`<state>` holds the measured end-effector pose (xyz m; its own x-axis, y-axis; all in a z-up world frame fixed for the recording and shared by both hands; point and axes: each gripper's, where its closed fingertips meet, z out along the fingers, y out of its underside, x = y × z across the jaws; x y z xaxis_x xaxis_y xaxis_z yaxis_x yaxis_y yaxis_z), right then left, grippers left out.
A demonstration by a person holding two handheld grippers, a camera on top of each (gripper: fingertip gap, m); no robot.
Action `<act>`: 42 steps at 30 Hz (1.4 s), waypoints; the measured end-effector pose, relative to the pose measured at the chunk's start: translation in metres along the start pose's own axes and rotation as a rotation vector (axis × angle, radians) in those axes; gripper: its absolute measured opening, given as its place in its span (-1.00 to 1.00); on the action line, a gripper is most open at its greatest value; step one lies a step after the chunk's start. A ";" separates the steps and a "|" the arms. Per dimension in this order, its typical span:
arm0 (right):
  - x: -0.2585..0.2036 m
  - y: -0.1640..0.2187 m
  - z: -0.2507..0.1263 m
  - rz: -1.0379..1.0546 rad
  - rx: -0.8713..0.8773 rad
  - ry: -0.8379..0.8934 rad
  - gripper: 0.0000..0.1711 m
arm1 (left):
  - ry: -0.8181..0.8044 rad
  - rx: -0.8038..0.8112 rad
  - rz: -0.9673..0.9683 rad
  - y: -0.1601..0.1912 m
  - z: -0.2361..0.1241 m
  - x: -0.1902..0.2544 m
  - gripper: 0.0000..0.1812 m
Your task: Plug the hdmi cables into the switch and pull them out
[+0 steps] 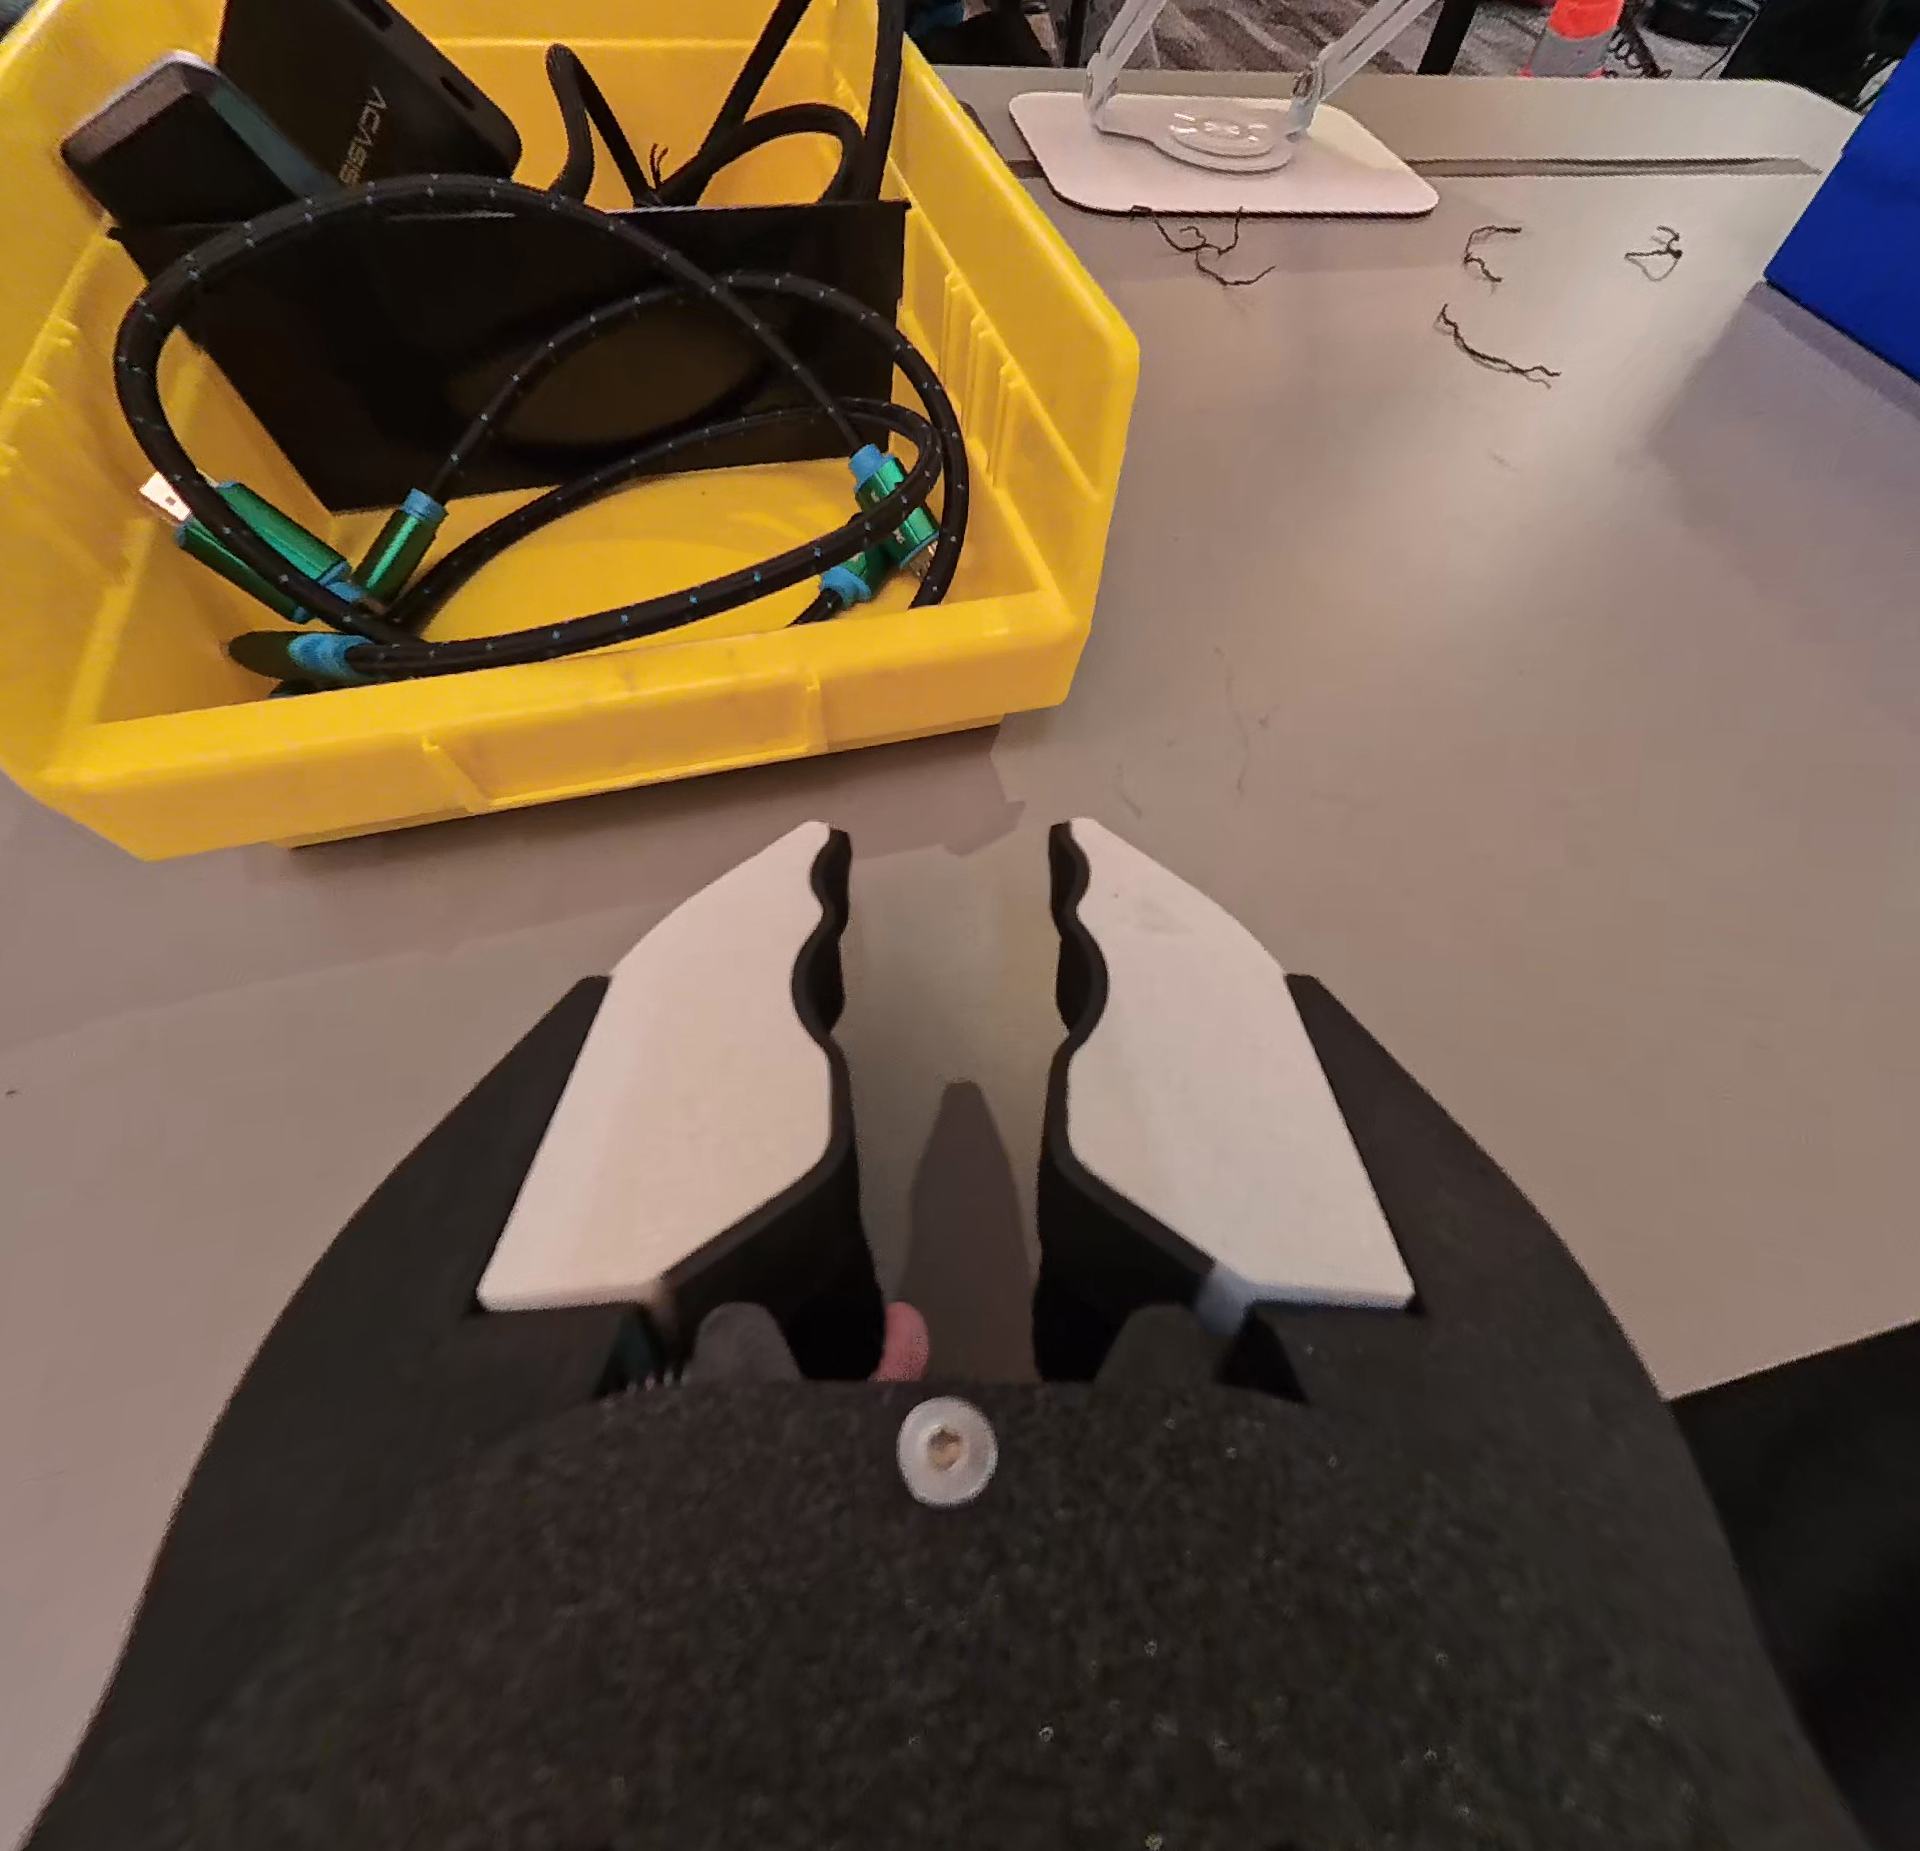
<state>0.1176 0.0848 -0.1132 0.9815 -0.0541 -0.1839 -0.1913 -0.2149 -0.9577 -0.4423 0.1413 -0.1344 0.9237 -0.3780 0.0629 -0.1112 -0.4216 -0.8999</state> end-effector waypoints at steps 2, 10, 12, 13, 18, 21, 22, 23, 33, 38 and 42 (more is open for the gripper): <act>-0.006 0.000 -0.001 0.005 0.005 -0.013 -0.62 | -0.003 0.008 0.001 -0.001 -0.001 0.001 -0.55; -0.049 0.012 -0.009 -0.027 -0.034 -0.106 -0.61 | -0.025 0.033 0.035 -0.005 -0.004 0.004 -0.51; -0.066 0.017 -0.007 -0.059 -0.059 -0.139 -0.62 | -0.008 0.025 0.052 -0.004 -0.003 0.007 -0.51; -0.073 0.021 -0.006 -0.058 -0.081 -0.154 -0.62 | 0.002 0.016 0.062 -0.003 -0.001 0.009 -0.52; -0.105 0.040 -0.003 0.065 -0.187 -0.285 -0.63 | 0.073 -0.006 0.153 -0.001 0.002 0.022 -0.57; -0.109 0.046 -0.001 0.078 -0.211 -0.310 -0.63 | 0.137 -0.023 0.251 0.003 0.002 0.033 -0.64; -0.109 0.047 -0.001 0.073 -0.217 -0.315 -0.63 | 0.172 -0.037 0.275 0.006 0.002 0.038 -0.64; -0.109 0.048 0.000 0.068 -0.223 -0.320 -0.63 | 0.215 -0.062 0.291 0.010 0.002 0.044 -0.63; -0.117 0.047 0.006 0.078 -0.225 -0.386 -0.63 | 0.392 -0.165 0.131 0.009 0.009 0.052 -0.54; -0.117 0.045 0.011 0.157 -0.232 -0.410 -0.63 | 0.368 -0.232 0.272 -0.018 0.012 0.020 -0.55; -0.118 0.046 0.014 0.188 -0.249 -0.426 -0.63 | 0.275 -0.346 0.520 -0.055 0.024 -0.024 -0.57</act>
<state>-0.0064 0.0947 -0.1387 0.8380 0.2760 -0.4707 -0.3109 -0.4675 -0.8275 -0.4500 0.1933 -0.0971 0.5968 -0.7792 -0.1915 -0.6685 -0.3508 -0.6557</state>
